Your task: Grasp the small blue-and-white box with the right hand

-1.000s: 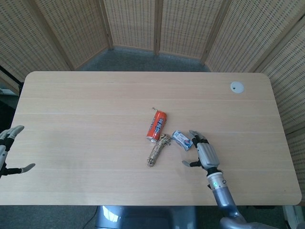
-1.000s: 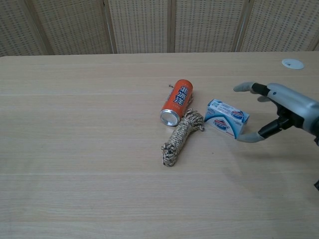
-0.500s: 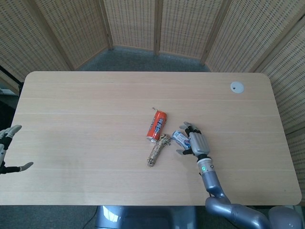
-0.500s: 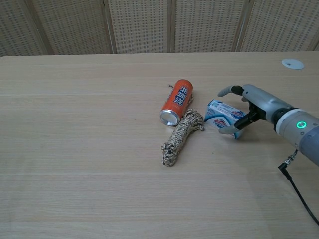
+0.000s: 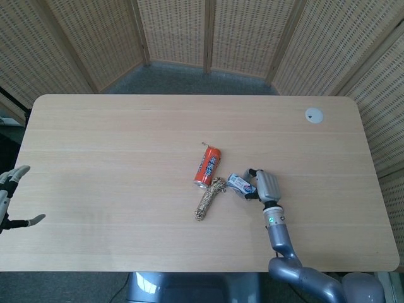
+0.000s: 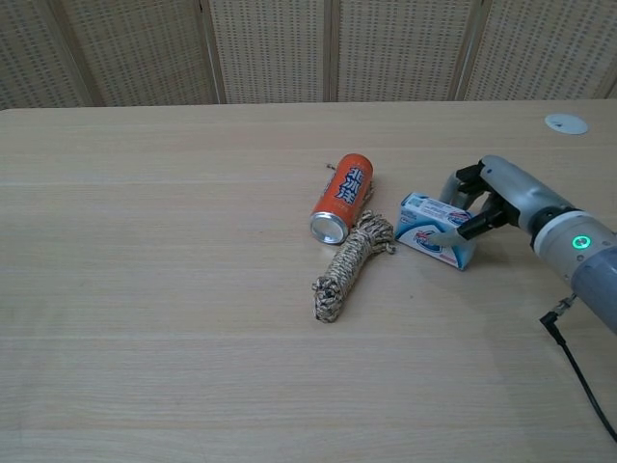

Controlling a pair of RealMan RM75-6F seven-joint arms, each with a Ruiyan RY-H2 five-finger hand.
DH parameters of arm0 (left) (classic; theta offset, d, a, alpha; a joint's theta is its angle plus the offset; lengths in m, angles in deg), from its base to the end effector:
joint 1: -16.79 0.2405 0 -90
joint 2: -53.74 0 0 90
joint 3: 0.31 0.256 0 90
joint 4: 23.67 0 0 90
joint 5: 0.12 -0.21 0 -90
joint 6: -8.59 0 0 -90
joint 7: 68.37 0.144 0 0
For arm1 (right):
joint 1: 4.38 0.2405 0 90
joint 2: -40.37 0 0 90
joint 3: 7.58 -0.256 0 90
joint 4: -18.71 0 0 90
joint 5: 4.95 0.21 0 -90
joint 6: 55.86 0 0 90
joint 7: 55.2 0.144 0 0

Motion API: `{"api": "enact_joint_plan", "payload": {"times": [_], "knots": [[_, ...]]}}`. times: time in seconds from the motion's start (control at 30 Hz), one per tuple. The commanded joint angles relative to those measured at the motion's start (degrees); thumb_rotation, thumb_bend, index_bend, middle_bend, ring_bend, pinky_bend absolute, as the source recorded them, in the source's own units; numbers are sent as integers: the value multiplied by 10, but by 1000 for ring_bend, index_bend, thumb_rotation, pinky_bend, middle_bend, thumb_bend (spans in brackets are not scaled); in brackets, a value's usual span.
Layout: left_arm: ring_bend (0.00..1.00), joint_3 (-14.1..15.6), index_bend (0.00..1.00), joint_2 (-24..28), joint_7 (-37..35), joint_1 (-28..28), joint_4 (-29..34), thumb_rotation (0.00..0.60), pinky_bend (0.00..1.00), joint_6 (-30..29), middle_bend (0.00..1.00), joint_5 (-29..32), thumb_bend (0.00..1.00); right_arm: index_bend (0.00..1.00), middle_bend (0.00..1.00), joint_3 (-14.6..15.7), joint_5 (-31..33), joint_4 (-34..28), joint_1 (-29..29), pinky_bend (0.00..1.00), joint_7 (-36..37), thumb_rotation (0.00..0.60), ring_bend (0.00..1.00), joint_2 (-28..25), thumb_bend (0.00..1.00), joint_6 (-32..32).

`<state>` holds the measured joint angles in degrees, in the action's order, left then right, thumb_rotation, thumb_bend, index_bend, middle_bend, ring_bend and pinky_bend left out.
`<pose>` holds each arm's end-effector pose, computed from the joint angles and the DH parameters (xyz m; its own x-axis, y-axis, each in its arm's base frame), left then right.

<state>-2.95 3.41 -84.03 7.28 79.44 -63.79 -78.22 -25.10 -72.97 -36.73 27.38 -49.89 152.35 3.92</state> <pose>-0.3030 0.1986 0.1947 0.1564 0.1680 0.9733 0.9800 0.0964 -0.1741 -0.2163 -0.3363 -0.0798 -0.0170 -0.1871 0.9822 -0.9999 0.0061 -0.0161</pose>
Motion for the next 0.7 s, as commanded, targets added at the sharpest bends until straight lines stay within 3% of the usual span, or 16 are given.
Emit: {"api": "enact_joint_plan", "payload": {"times": [0.03,0.3,0.53,0.7], "knots": [[0,0,0,0,-1,0,1,600,0,0,0,-1,0,530,631,1,-14,-24,-4,507,5,600,386,-16,0,20],[0,1,0,3,-13,-1,1,600,0,2,0,-10,0,527,632,-26,-36,-165,-14,507,-28,600,386,-100,0,80],[0,3,0,6,-28,-1,1,600,0,3,0,-20,0,520,626,-91,-25,-351,-4,507,-112,600,386,-200,0,112],[0,4,0,8,-37,-1,0,600,0,3,0,-26,0,515,623,-128,3,-445,5,507,-172,600,387,-246,0,125]]}}
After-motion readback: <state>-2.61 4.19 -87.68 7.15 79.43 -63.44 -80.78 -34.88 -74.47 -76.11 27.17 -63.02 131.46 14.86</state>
